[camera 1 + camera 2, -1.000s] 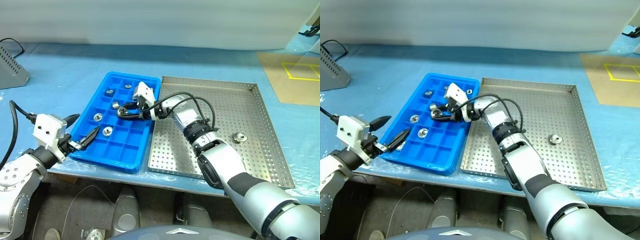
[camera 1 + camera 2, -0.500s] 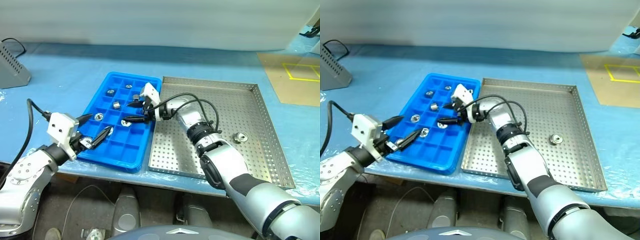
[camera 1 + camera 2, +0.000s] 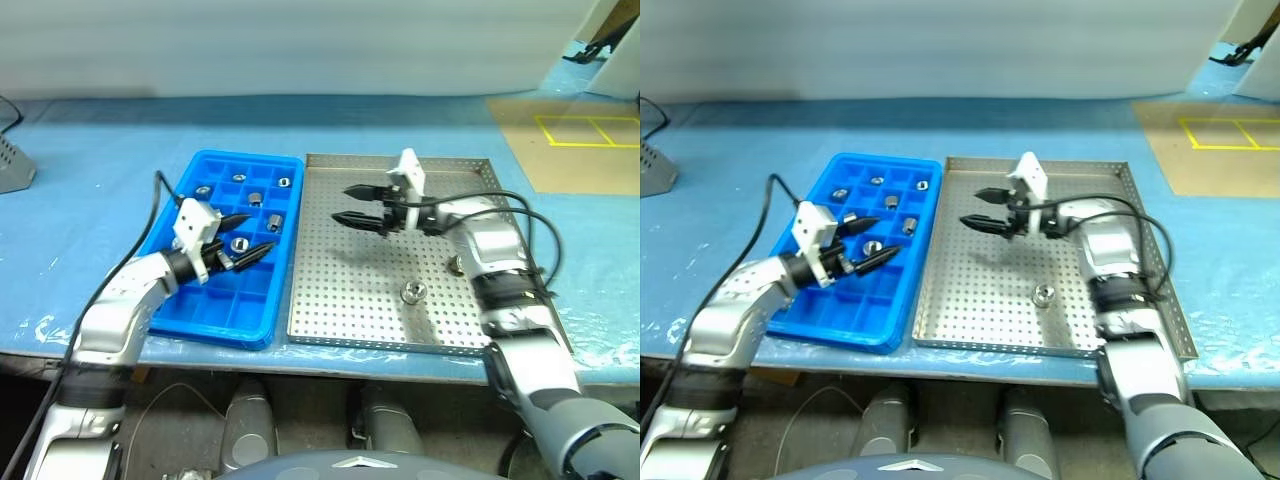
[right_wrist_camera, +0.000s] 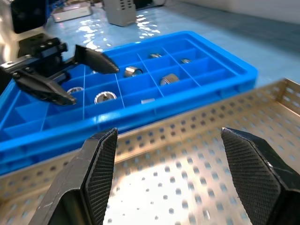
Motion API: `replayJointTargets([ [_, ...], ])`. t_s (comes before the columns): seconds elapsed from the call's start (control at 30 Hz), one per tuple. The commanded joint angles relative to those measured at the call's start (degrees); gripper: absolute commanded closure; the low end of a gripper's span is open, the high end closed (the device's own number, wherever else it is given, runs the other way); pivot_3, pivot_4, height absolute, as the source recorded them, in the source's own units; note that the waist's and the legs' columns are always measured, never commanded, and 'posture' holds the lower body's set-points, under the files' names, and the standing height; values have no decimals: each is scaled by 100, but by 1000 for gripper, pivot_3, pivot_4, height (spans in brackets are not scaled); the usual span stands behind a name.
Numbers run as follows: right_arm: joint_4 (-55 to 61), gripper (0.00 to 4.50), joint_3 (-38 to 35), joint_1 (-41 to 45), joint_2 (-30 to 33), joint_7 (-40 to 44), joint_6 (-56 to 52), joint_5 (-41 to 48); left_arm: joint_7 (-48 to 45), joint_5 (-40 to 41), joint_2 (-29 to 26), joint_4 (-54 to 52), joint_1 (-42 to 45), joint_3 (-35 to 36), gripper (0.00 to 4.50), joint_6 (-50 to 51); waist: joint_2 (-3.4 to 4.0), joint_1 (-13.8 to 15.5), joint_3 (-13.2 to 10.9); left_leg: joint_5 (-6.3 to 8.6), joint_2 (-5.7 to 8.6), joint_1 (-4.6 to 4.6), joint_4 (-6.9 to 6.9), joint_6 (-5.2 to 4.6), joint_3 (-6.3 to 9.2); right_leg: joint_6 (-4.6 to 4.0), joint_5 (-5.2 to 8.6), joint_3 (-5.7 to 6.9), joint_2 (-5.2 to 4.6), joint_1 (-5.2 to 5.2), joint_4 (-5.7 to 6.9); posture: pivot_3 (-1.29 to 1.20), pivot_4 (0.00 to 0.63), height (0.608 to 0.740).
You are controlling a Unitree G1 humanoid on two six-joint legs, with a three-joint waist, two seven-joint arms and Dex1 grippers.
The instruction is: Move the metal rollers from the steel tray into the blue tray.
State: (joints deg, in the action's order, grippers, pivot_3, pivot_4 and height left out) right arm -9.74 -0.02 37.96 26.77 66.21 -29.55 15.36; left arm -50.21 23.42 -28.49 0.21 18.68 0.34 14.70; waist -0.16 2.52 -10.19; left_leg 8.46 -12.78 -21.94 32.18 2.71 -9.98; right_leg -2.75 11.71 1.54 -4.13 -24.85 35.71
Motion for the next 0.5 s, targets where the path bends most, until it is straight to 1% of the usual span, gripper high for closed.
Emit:
replayJointTargets([
  [0.03, 1305, 849, -336, -494, 482, -3, -756, 612, -352, -124, 177, 487, 314, -197, 263, -394, 1, -86, 2, 3, 0, 3, -1, -5, -2, 1, 0, -3, 1, 1, 0, -327, 150, 740],
  [0.13, 1740, 849, -541, -850, 792, -354, -1017, 690, -558, -216, 353, 886, 574, -330, 263, -588, 1, -202, 4, 5, -4, 8, 1, -8, -5, 1, 0, -10, 13, 3, -2, -370, 150, 740],
  [0.17, 1814, 849, -607, -949, 891, -487, -1041, 669, -621, -248, 414, 1029, 671, -363, 263, -656, 1, -266, 4, 5, -6, 10, 4, -8, -6, 2, -1, -15, 17, 3, -2, -388, 150, 740],
  [0.27, 1883, 849, -700, -1165, 1108, -704, -1105, 658, -776, -334, 549, 1384, 911, -434, 263, -814, 1, -328, 4, 5, -4, 8, 12, -8, -6, 11, -5, -17, 18, 4, -3, -413, 150, 740],
  [0.33, 1780, 849, -650, -1207, 1130, -1053, -1072, 473, -905, -374, 592, 1617, 1060, -452, 263, -909, 1, -374, 4, 6, -4, 9, 21, -11, -6, 41, 6, -24, 19, 7, -8, -424, 150, 740],
  [0.5, 1538, 849, -547, -1375, 1147, -1627, -1114, 220, -998, -454, 692, 1841, 1279, -467, 263, -966, 0, -453, 5, 12, -3, 4, 34, -19, -6, 44, 1, -27, 20, 10, -10, -447, 150, 740],
])
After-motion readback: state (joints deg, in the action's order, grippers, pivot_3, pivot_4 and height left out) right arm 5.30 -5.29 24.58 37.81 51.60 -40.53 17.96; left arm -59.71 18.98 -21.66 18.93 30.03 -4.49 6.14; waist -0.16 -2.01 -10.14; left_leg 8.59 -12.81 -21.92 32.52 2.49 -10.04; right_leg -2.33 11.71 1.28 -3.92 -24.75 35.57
